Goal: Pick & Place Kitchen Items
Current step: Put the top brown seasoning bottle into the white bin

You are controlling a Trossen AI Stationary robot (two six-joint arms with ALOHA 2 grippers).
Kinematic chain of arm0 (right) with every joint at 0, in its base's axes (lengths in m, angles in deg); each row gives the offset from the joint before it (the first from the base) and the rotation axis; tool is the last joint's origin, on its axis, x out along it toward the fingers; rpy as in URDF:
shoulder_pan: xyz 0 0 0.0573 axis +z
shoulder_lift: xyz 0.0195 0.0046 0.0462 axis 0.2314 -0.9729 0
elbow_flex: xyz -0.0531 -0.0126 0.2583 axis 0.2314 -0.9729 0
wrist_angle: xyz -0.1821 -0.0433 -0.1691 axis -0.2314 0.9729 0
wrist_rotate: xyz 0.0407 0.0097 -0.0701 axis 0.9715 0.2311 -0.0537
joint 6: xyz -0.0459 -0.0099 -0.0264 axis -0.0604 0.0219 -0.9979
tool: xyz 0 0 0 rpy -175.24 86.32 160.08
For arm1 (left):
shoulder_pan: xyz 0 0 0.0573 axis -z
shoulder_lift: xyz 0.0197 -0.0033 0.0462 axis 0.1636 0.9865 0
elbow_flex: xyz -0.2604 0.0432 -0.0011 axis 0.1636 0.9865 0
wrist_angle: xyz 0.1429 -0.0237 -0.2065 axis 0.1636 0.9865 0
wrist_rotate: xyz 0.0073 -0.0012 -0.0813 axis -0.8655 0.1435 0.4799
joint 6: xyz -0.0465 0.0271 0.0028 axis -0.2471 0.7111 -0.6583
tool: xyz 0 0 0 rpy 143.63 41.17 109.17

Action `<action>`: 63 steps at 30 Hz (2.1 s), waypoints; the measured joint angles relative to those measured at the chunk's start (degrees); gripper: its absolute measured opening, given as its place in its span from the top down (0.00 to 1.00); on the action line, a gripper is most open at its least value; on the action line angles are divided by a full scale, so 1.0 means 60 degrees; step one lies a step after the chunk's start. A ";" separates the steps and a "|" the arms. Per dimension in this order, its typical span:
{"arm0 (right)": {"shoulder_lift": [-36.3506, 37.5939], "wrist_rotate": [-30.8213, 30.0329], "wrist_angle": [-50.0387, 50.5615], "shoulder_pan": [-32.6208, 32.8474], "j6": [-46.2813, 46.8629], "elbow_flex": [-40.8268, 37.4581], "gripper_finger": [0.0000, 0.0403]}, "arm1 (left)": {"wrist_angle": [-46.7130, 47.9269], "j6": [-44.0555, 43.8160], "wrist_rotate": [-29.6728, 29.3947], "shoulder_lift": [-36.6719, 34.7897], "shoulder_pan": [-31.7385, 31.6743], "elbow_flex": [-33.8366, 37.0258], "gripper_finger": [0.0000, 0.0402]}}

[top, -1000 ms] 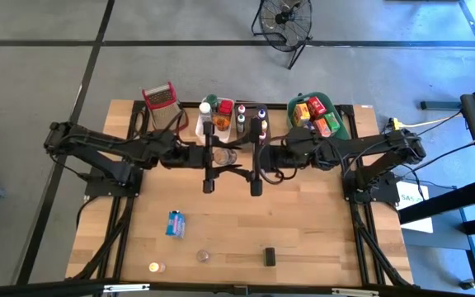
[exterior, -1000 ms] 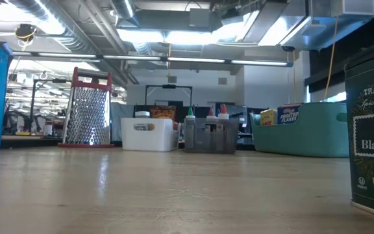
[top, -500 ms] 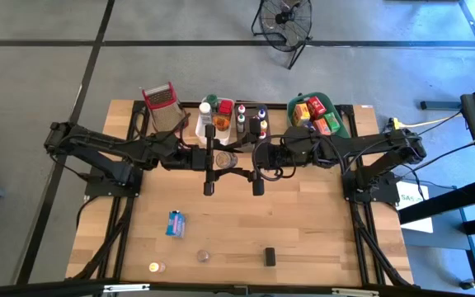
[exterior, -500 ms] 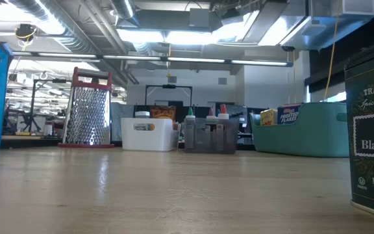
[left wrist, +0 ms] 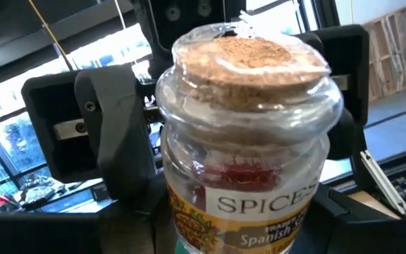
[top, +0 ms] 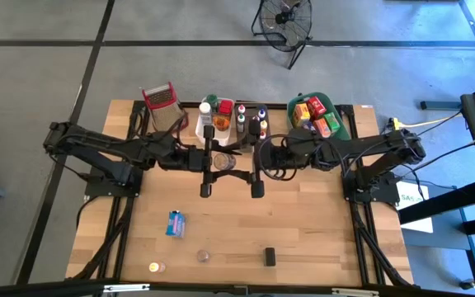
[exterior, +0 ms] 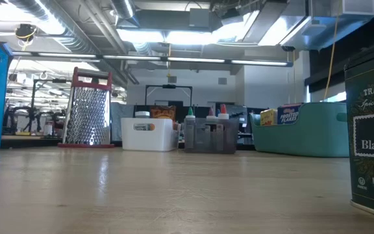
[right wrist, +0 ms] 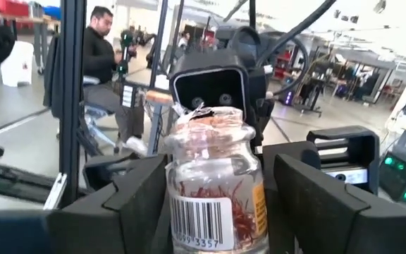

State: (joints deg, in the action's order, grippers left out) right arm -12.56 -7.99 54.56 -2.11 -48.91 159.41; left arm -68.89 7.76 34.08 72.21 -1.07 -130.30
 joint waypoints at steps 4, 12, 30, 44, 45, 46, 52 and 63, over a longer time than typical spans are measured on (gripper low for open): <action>0.0019 0.0006 -0.0027 0.0041 0.0730 0.0000 0.35 | 0.0019 -0.0022 -0.0006 -0.0004 0.0000 -0.0004 0.54; 0.0034 -0.1043 0.1001 0.0087 0.0352 0.0022 0.36 | 0.0390 -0.0036 -0.0282 0.0015 0.0087 0.0000 0.54; 0.0048 -0.1270 0.1847 0.0203 -0.0794 0.0036 0.49 | 0.1069 -0.0029 -0.0622 0.0015 0.0095 -0.0109 0.54; 0.0052 -0.1258 0.2008 0.0203 -0.0790 0.0044 0.54 | 0.1211 -0.0033 -0.0629 0.0015 0.0091 -0.0109 0.54; 0.0052 -0.1258 0.2008 0.0203 -0.0790 0.0044 0.54 | 0.1211 -0.0030 -0.0625 0.0015 0.0091 -0.0109 0.54; 0.0052 -0.1258 0.2008 0.0203 -0.0790 0.0044 0.54 | 0.1211 -0.0025 -0.0625 0.0015 0.0091 -0.0109 0.54; 0.0052 -0.1254 0.2005 0.0214 -0.0824 0.0042 0.54 | 0.1211 -0.0007 -0.0622 0.0015 0.0091 -0.0109 0.54; 0.0045 -0.1661 0.1839 0.0543 -0.1521 0.0029 0.54 | 0.1280 0.0098 -0.0422 -0.0007 0.0102 -0.0144 0.47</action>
State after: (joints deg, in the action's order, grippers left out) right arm -12.29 -17.96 65.60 1.15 -58.03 159.58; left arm -61.21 8.35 31.55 72.17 -0.46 -131.17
